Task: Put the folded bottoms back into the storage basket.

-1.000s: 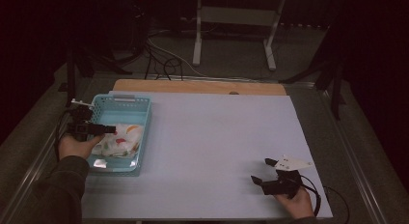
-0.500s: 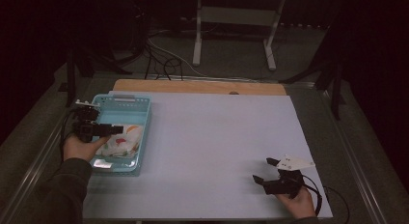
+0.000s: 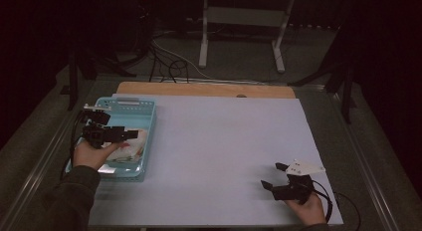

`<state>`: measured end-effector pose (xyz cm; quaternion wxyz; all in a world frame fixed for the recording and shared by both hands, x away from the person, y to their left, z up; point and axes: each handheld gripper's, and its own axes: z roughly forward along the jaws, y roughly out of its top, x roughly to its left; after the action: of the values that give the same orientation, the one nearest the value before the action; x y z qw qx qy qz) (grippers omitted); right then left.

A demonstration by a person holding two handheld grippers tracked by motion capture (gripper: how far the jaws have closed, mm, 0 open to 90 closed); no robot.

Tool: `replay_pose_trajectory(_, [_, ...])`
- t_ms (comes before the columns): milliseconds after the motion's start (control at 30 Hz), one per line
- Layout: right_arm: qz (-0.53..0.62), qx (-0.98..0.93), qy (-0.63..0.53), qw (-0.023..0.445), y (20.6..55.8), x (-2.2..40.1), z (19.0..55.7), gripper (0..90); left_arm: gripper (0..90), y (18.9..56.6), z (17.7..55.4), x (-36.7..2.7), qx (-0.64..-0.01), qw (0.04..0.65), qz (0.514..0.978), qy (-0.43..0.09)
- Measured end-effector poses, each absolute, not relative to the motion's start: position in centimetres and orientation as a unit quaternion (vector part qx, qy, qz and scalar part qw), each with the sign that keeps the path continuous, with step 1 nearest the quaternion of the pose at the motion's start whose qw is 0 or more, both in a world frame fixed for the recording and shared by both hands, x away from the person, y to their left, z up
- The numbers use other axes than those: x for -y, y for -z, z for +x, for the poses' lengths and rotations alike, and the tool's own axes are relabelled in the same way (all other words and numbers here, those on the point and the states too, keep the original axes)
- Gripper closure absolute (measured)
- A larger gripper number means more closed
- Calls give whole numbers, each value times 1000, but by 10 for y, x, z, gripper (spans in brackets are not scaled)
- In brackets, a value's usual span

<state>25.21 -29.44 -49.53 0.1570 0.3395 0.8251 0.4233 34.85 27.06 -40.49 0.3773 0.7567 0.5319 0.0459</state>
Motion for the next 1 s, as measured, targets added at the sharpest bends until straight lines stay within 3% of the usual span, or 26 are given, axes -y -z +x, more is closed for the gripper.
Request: replay_pose_trajectory(1000, [343, -820, -428, 163, 492, 299, 252, 141, 255, 404, 330, -193, -447, 414, 792, -44])
